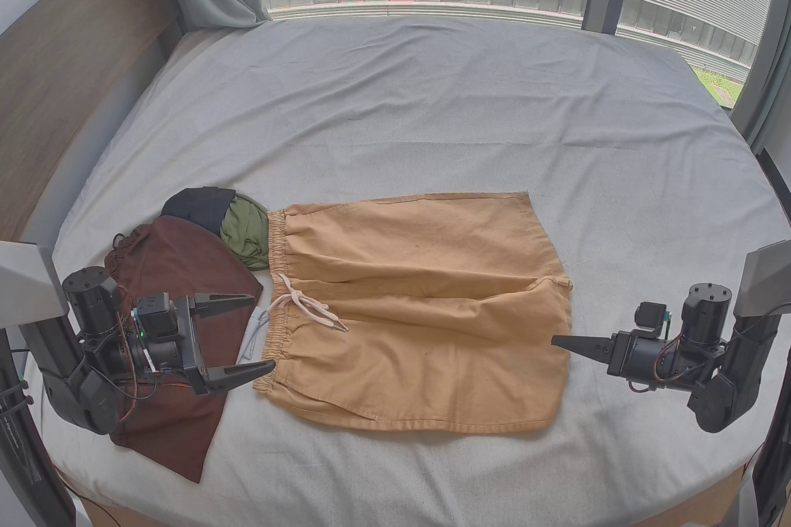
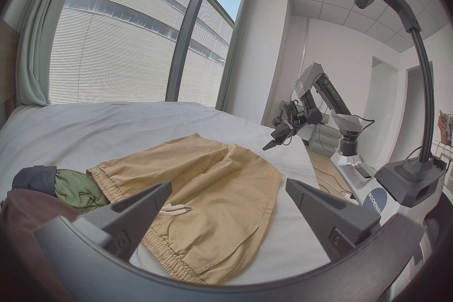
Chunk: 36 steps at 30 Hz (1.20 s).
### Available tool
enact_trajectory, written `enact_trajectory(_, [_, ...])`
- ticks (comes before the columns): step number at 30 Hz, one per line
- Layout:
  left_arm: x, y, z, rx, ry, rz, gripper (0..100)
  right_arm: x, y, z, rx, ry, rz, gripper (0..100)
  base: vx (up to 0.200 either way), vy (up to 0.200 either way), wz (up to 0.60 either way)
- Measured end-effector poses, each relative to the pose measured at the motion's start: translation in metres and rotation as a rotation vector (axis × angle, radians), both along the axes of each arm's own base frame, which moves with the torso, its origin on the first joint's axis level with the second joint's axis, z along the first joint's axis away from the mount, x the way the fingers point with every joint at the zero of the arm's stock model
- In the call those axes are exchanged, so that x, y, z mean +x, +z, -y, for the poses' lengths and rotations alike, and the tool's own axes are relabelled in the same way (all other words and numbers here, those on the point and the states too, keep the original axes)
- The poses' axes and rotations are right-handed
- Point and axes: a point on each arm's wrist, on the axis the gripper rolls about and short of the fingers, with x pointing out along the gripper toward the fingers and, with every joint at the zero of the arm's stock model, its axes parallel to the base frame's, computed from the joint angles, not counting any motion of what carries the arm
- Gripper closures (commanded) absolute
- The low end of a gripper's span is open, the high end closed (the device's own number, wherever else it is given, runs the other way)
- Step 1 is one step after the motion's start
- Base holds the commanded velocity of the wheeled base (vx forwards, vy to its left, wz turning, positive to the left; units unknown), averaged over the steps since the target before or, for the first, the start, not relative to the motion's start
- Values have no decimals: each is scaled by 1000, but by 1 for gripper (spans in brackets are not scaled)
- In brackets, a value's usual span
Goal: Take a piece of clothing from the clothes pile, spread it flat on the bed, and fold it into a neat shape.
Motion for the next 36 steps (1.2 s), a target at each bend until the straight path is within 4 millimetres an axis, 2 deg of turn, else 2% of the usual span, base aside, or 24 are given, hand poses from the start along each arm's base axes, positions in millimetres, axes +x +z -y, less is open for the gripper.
enact_trajectory(11, [0, 0, 1, 0, -2, -1, 0, -6, -28, 10, -136, 27, 18, 0, 0, 0, 0])
enact_trajectory(18, [0, 0, 1, 0, -3, -2, 0, -3, -44, 15, -156, 10, -22, 0, 0, 0, 0])
enact_trajectory(36, [0, 0, 1, 0, -3, -1, 0, 14, -67, -3, -108, 37, -91, 0, 0, 0, 0])
